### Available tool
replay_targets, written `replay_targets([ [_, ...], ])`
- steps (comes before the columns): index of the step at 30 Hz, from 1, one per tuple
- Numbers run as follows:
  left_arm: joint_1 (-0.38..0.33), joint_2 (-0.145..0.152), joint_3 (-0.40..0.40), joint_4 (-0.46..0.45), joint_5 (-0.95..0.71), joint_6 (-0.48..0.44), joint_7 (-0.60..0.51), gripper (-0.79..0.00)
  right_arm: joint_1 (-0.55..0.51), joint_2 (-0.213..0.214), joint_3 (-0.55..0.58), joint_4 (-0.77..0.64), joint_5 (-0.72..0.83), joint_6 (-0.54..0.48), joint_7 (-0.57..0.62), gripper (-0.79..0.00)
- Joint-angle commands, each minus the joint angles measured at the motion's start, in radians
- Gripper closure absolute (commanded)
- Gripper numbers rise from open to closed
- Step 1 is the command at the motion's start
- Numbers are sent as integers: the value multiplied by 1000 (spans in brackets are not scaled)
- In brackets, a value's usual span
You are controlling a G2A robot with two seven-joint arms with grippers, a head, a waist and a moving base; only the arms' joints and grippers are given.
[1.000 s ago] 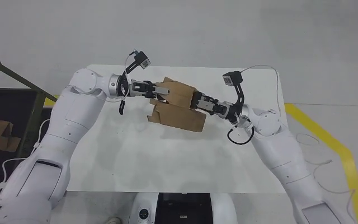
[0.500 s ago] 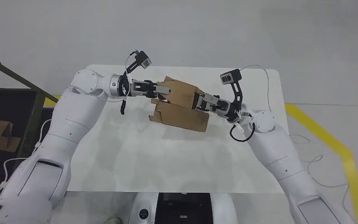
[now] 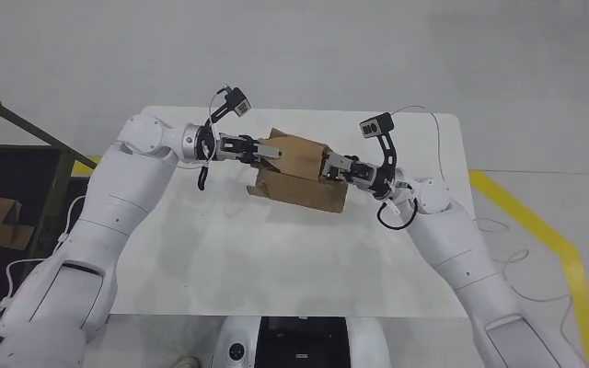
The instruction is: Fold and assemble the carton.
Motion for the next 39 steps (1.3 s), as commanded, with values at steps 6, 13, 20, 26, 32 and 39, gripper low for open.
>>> replay_targets([
  [6, -4, 0, 2, 3, 3, 2, -2, 0, 5, -5, -1, 10, -17, 3, -3, -191],
  [13, -9, 2, 3, 2, 12, 6, -6, 0, 18, -7, -3, 26, -98, 9, -16, -105],
  [20, -11, 3, 2, 2, 12, 5, -5, 0, 26, -7, 3, 26, -164, 19, -47, -3],
  [26, -13, 5, 1, 7, 15, 2, -2, 0, 26, -7, 7, 20, -188, 26, -62, 0],
  [32, -11, 5, -10, 11, -10, -11, 11, -785, 32, -9, 6, 22, -226, 28, -83, 0],
  [39, 14, 15, -51, -55, -42, -27, 27, -785, 32, -10, 4, 26, -271, 33, -108, 0],
])
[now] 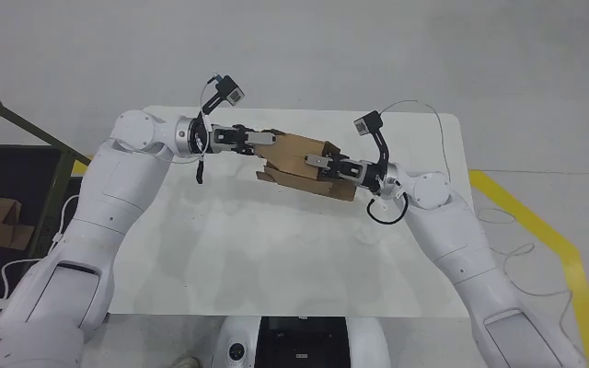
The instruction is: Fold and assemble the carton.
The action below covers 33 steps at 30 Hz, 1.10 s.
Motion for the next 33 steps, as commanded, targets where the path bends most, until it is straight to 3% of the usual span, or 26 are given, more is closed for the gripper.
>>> replay_targets([
  [1, 12, 4, -12, -26, -14, 5, -5, -785, 0, -1, -1, 2, -9, 1, -6, 0],
  [15, 45, 5, -26, -144, -73, 40, -40, -785, -3, -12, -27, -7, -66, 4, -59, 0],
  [33, 13, -12, 2, -91, -36, 32, -32, -785, -34, -16, -24, -41, -46, -11, -74, 0],
])
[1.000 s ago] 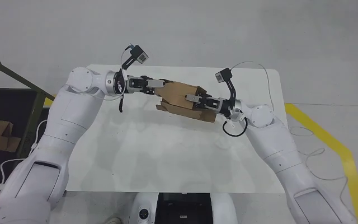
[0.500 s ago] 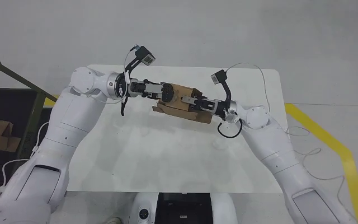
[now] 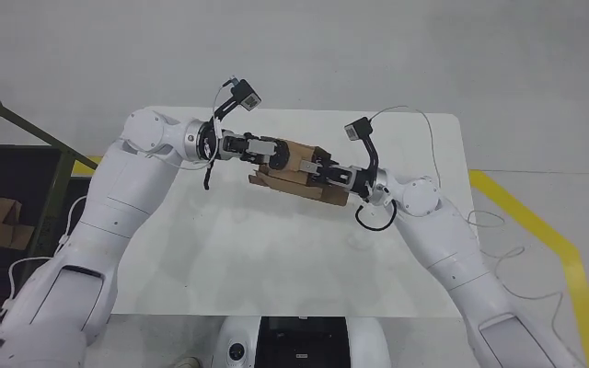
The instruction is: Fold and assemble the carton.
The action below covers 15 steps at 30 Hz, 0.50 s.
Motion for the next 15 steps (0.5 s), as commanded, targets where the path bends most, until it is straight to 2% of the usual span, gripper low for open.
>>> replay_targets([
  [1, 3, 3, -15, 1, -2, -6, 6, -785, -2, 1, 5, 4, 5, 0, 1, 0],
  [15, 54, 21, -94, 17, -14, -13, 13, -785, -17, 8, 41, -9, 32, -2, 20, 0],
])
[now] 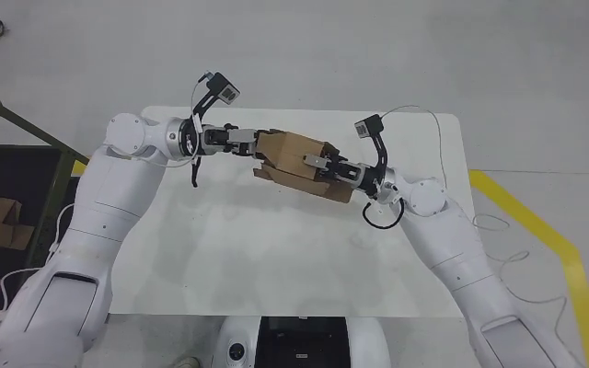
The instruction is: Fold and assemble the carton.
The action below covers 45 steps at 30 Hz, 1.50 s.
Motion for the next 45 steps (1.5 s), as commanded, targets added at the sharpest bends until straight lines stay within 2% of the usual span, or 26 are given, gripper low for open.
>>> replay_targets([
  [1, 3, 1, -4, 5, 4, -1, 1, -785, -3, 0, -1, -6, 0, 0, 6, 0],
  [10, -8, -1, -15, 32, 9, -8, 8, -785, -19, -1, -22, -55, -13, -1, 42, 0],
  [27, -15, -8, 6, 5, 40, 12, -12, -785, -22, -8, -51, -79, -29, 6, 50, 0],
  [34, -5, -6, -11, 18, 42, -3, 3, -785, -20, -3, -17, -59, -25, -5, 20, 0],
  [45, 33, -7, -8, -26, 41, 5, -5, -785, -24, 0, 18, -52, -33, -6, -44, 0],
])
